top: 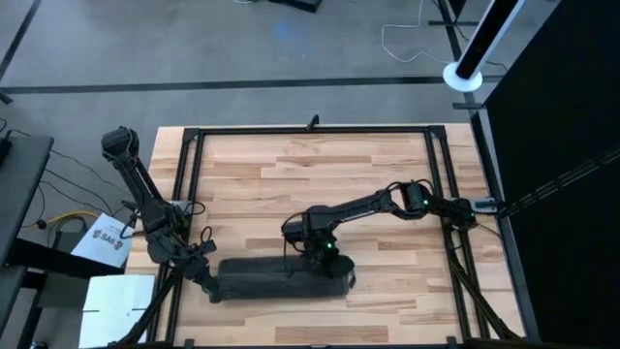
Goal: Roll towel
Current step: Roll the black towel
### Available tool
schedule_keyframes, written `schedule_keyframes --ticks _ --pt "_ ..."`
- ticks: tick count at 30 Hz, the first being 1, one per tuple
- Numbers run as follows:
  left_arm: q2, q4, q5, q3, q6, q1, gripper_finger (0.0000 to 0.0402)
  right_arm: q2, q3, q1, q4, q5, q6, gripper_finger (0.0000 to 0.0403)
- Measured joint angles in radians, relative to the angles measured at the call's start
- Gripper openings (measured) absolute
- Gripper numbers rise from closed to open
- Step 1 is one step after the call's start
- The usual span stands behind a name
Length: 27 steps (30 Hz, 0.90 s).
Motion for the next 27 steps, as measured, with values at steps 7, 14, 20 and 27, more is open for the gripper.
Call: schedule_keyframes --ticks 7,14,20,27 --pt "0.171 -0.101 0.011 0.015 -0.248 0.017 0.0019 0.0 0.0 0.014 0.002 0.031 0.003 0.0" --pt "0.287 -0.08 0.077 0.017 -0.357 0.02 0.0019 0.0 0.0 0.002 0.024 0.043 0.029 0.0" --pt "0.347 -0.092 0.127 0.018 -0.405 0.022 0.0019 -0.003 0.001 0.01 0.042 0.076 0.033 0.0" --pt "0.37 -0.085 0.135 0.018 -0.413 0.022 0.0019 -0.004 0.001 0.015 0.062 0.122 0.056 0.0"
